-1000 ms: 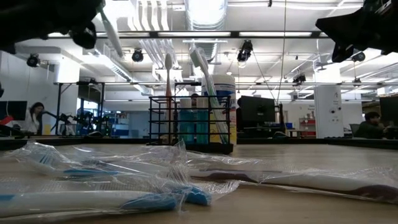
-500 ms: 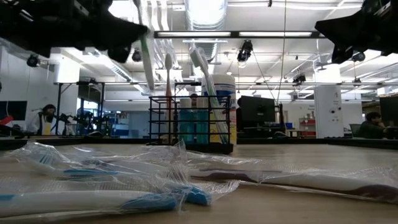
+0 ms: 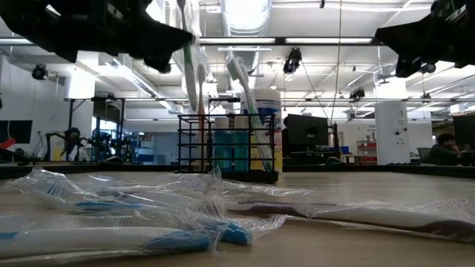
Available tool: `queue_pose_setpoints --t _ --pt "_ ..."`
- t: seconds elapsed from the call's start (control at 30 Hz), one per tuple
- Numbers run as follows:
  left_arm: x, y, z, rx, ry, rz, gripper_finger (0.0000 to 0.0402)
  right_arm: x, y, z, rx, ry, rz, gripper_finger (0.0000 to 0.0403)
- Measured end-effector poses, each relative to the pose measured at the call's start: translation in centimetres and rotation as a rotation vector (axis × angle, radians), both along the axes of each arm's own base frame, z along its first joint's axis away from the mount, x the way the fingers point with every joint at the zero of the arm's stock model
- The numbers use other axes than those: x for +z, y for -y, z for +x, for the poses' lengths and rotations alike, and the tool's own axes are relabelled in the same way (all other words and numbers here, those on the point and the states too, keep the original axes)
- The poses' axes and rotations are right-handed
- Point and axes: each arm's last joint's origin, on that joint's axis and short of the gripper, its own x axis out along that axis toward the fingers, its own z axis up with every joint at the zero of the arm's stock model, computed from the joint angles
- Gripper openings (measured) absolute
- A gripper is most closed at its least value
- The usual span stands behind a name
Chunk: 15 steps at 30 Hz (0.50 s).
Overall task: Pick & Place toothbrushing station
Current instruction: Put the green toothbrush into the black wire organizer
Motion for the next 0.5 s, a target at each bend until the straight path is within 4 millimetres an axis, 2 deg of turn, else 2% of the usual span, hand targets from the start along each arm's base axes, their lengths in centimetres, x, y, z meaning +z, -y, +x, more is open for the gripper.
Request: queue_pose_setpoints --t 0.13,0.5 --pt "-0.4 -0.4 -0.1 0.05 -0.009 0.006 0.0026 0.0 0.0 0.0 0.0 0.0 0.0 0.0012" --pt "-3.3 -0.5 0.5 0.082 -0.098 0.017 0.0028 0.0 0.0 0.0 0.0 0.002 0.0 0.0012"
